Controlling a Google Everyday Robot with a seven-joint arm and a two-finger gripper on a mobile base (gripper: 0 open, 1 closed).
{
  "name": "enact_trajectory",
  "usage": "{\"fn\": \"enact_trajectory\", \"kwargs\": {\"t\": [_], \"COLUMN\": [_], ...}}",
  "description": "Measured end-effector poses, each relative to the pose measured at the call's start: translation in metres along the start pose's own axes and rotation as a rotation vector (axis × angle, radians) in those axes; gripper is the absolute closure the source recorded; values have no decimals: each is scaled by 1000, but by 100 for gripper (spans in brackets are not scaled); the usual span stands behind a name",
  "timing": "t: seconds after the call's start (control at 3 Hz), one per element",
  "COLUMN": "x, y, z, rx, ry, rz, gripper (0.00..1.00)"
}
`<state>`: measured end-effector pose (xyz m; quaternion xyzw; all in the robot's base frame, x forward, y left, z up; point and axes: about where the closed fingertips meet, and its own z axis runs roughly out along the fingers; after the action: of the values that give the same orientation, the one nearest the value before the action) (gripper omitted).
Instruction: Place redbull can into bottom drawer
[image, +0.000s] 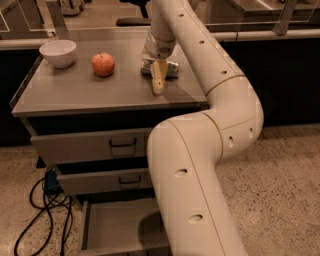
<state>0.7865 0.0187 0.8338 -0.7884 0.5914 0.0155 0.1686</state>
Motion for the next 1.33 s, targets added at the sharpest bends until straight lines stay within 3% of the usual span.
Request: {"fn": "enact_trajectory", "kwargs": {"t": [0.33, 0.67, 1.33], "x": [-8, -11, -15], "y": [-4, -11, -20], "z": [7, 11, 13], "rx": [-3, 17, 46], "ry": [-18, -29, -37], "rz": [10, 12, 11], "gripper": [0, 9, 42]}}
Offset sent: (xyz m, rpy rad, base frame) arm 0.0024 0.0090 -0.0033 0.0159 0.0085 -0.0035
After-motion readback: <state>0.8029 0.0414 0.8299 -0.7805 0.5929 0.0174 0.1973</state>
